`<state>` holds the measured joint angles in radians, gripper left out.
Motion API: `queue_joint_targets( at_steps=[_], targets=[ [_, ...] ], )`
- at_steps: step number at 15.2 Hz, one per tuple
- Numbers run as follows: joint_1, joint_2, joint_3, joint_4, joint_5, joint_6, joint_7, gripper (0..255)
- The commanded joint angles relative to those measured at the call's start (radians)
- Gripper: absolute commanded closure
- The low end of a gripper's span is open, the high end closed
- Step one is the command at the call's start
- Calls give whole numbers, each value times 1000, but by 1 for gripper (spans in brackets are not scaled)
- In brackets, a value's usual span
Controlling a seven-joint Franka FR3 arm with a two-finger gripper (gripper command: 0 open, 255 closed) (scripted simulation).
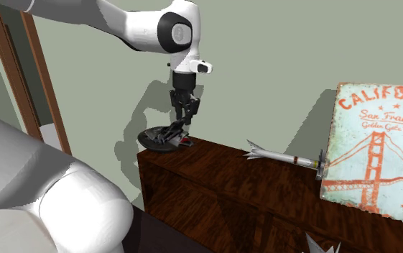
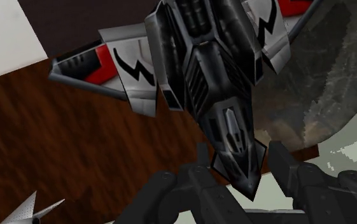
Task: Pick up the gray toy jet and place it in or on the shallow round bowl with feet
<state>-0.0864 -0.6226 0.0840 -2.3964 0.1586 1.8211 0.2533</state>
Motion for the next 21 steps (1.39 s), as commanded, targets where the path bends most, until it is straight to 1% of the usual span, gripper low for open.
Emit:
queue_joint_targets(
  at_steps=[1,5,13,21],
  targets=[
    [21,5,45,-1,24,14,53,255],
    [52,41,120,16,58,45,137,255],
    [57,54,132,-86,72,160,125,255],
    [57,54,132,-86,72,160,125,255]
  ],
)
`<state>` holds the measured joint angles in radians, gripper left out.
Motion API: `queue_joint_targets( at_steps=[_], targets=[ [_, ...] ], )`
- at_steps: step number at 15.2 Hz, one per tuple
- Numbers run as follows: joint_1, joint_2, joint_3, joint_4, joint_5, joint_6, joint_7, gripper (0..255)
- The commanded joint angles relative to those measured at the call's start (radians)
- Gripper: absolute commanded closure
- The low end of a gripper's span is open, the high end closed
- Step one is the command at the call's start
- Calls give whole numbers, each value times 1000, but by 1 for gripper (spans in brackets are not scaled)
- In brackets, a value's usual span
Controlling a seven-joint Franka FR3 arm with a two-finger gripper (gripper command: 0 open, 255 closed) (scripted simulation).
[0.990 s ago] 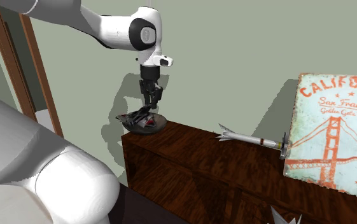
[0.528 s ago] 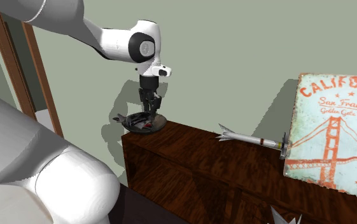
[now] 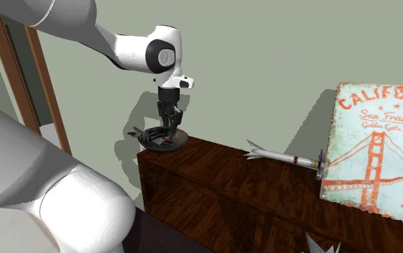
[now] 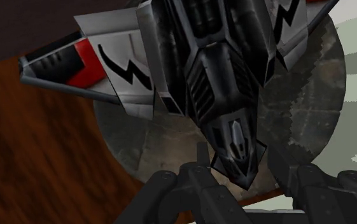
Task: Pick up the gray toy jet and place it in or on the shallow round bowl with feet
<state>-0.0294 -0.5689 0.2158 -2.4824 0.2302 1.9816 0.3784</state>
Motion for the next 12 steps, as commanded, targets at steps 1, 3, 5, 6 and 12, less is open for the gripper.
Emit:
queue_joint_targets(
  at_steps=[1,3,5,6,12],
  targets=[
    [0,0,0,0,0,0,0,0],
    [0,0,0,0,0,0,0,0],
    [0,0,0,0,0,0,0,0],
    [0,0,0,0,0,0,0,0],
    [-8,-24,-22,108,-17,-133,4,0]
  ],
)
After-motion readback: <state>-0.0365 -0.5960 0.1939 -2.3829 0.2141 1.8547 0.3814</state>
